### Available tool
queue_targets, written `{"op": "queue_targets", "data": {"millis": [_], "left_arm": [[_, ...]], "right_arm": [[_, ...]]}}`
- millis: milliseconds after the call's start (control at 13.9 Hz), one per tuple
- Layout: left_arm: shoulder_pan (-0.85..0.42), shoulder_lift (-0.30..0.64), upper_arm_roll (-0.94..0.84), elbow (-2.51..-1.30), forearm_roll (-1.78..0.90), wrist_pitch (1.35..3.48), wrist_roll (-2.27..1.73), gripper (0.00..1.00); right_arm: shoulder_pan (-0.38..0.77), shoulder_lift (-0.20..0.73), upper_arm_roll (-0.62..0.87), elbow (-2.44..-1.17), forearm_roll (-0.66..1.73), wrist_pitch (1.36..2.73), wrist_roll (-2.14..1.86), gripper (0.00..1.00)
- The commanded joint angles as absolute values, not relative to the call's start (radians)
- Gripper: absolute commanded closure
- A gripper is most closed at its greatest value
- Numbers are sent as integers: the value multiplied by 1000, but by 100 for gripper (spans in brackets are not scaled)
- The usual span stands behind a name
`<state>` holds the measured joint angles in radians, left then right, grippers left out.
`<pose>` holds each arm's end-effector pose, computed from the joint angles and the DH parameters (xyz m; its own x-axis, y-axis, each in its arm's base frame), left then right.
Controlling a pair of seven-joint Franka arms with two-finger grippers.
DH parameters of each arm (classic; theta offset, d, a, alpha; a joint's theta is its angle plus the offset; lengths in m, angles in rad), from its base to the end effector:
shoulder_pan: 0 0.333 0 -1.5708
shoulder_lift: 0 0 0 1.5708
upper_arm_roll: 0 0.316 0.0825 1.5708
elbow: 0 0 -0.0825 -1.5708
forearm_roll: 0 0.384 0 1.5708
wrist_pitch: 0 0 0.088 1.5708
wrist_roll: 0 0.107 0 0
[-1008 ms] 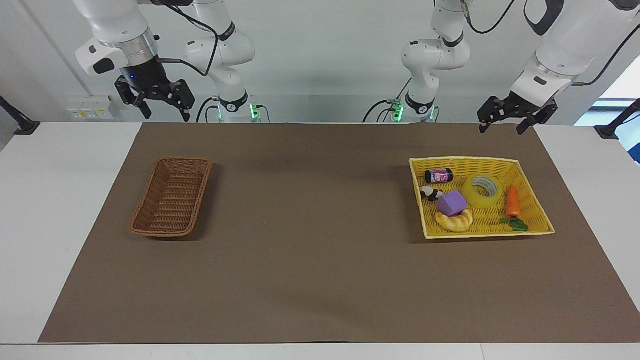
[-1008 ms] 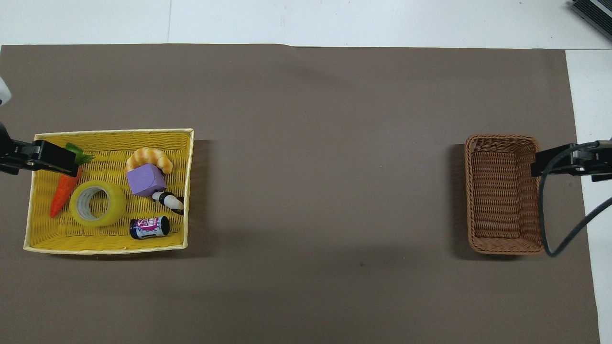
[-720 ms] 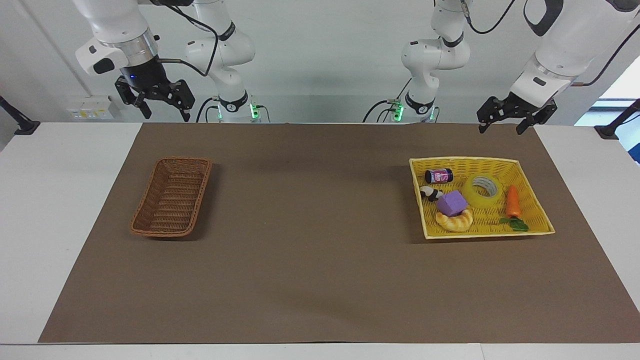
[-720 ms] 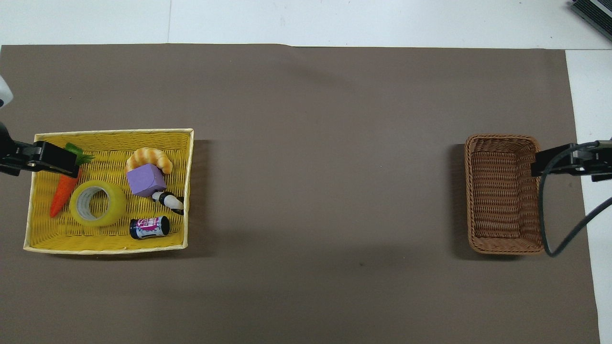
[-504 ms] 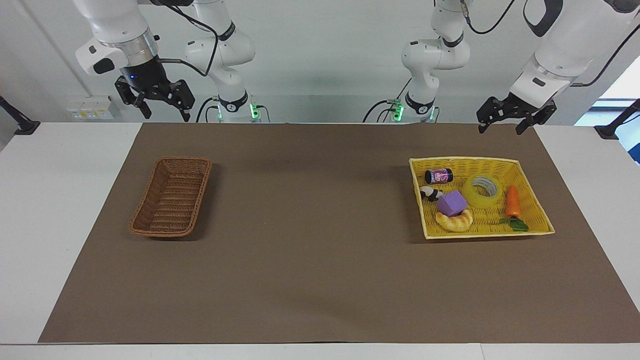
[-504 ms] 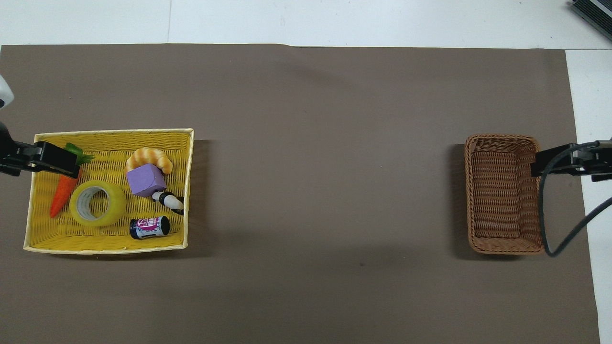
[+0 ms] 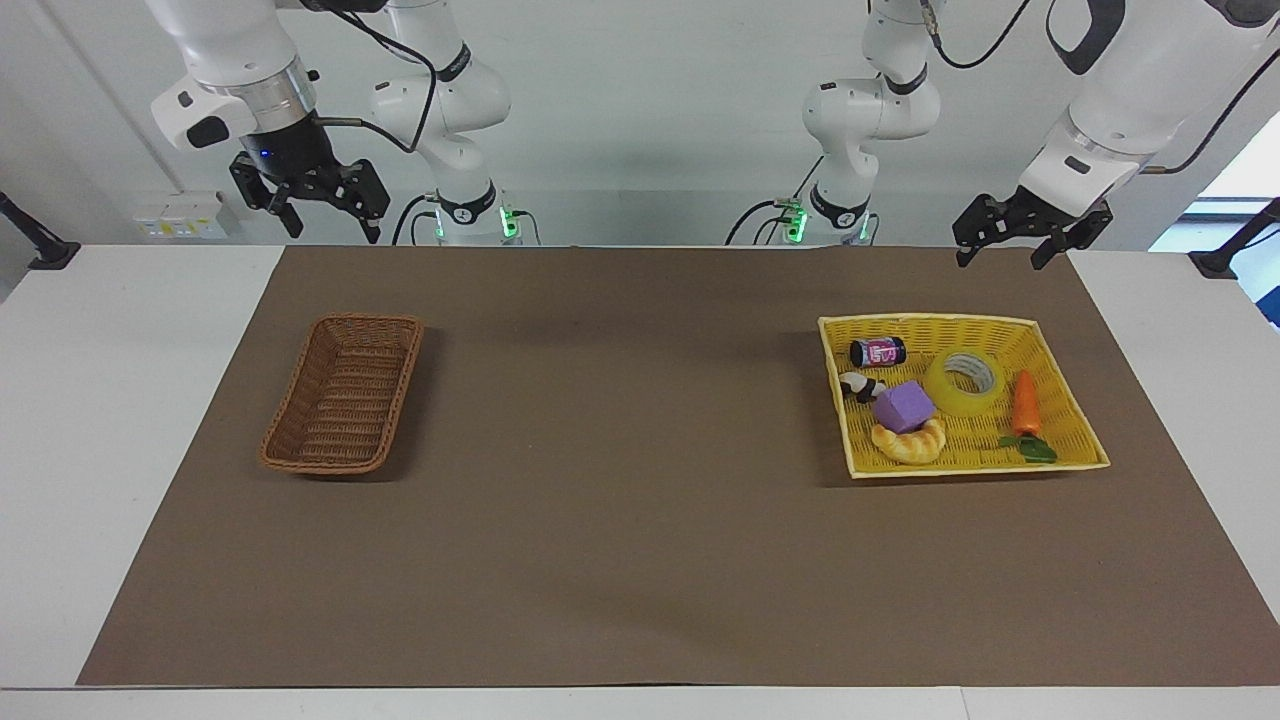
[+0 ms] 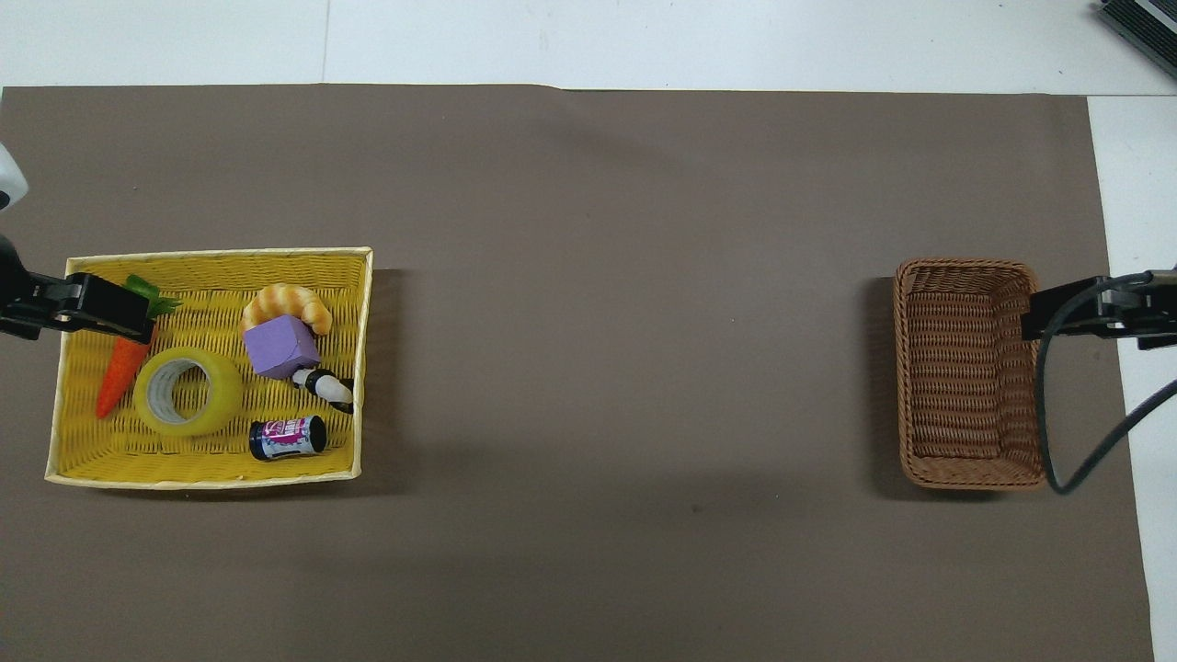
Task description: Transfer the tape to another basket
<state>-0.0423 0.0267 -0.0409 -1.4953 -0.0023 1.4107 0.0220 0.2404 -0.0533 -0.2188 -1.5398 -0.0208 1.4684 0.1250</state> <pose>0.5441 -0.0453 0.6317 0.9883 -0.1050 -0.1109 -0.1050 -0.9945 0.0058 0.5277 0.0054 0.6582 0.9943 -0.1048 -0.0181 -0.1046 -0.9944 0.0115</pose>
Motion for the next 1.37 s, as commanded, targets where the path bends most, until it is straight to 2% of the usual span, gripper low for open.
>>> {"op": "queue_targets", "data": {"millis": [0, 1081, 1297], "left_arm": [[-45, 6, -38, -1513, -2, 1401, 20, 0], [-32, 0, -37, -1528, -2, 1405, 18, 0], [-31, -17, -35, -1560, -3, 1420, 17, 0]], "right_arm": [[224, -66, -213, -1554, -6, 1485, 104, 0], [224, -66, -213, -1552, -5, 1483, 104, 0], [224, -66, -213, -1552, -6, 1485, 104, 0]]}}
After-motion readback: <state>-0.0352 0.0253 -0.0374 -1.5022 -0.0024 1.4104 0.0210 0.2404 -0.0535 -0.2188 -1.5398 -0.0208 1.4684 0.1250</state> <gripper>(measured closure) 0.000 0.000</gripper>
